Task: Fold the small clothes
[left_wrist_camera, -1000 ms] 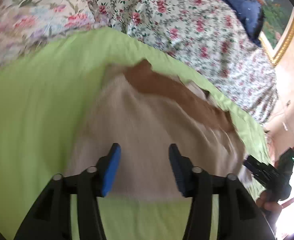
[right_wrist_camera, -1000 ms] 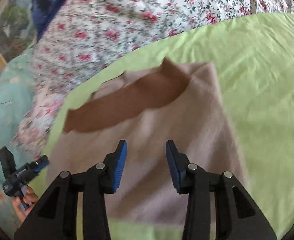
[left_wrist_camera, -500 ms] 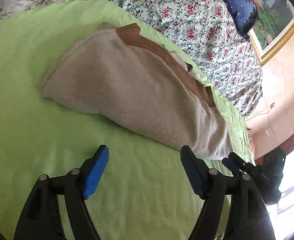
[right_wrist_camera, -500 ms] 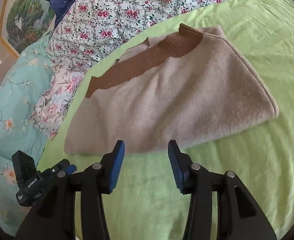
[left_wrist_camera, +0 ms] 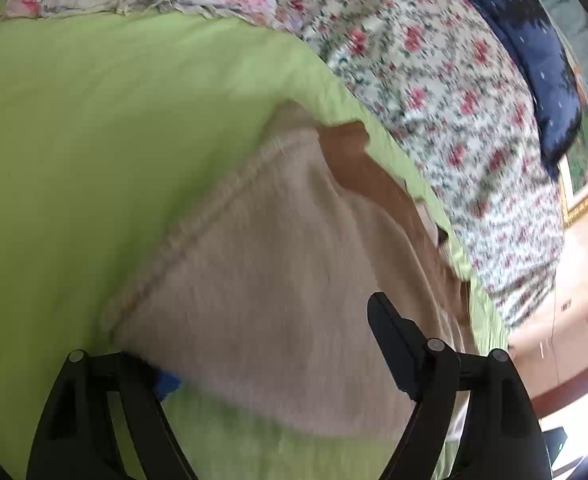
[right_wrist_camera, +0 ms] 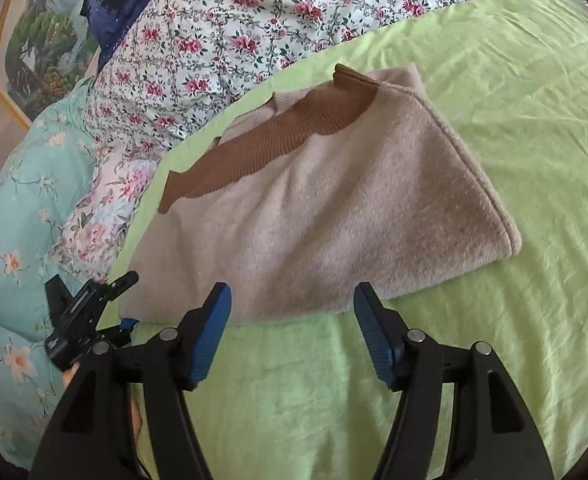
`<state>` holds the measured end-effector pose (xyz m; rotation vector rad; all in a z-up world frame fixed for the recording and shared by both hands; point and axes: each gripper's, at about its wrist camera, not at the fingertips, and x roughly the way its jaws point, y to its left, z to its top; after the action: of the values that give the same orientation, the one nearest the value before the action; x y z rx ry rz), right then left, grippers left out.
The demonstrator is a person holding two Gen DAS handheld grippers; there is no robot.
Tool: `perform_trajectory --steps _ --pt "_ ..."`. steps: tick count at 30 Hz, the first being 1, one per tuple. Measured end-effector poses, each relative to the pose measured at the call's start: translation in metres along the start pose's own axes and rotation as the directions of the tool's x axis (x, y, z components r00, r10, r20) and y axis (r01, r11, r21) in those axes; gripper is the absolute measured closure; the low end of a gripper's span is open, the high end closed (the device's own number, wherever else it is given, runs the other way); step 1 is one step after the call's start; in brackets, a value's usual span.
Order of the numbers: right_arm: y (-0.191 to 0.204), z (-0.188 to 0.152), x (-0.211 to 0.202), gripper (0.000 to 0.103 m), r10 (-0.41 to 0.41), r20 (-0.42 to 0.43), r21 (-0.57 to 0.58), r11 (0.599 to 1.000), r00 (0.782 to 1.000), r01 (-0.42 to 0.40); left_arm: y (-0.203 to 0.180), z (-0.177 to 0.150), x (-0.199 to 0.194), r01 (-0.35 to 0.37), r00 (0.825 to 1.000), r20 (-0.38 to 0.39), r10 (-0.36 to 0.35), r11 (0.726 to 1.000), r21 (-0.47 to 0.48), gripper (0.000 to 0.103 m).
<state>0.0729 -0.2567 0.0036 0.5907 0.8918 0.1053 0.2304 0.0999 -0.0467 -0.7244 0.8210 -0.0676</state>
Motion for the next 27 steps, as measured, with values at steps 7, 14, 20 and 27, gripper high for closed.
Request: perform_trajectory --steps 7,14,20,27 --pt "-0.002 0.017 0.003 0.038 0.026 0.001 -0.005 1.000 1.000 -0.026 -0.036 0.018 -0.001 -0.009 0.998 0.060 0.002 0.992 0.124 0.091" --pt "-0.013 0.064 0.008 0.038 0.124 -0.006 0.023 0.992 0.992 -0.123 -0.133 -0.014 -0.009 0.051 0.994 0.063 -0.085 0.906 0.420 0.096" --pt "-0.002 0.109 0.045 0.037 0.218 -0.103 0.035 0.976 0.970 -0.216 -0.191 -0.071 0.029 0.083 0.996 -0.045 -0.070 0.791 0.606 0.096" --pt "0.040 0.138 0.145 0.026 0.322 -0.341 0.042 0.944 0.883 -0.328 -0.199 -0.094 0.048 0.101 0.994 -0.099 -0.048 0.760 0.642 0.096"
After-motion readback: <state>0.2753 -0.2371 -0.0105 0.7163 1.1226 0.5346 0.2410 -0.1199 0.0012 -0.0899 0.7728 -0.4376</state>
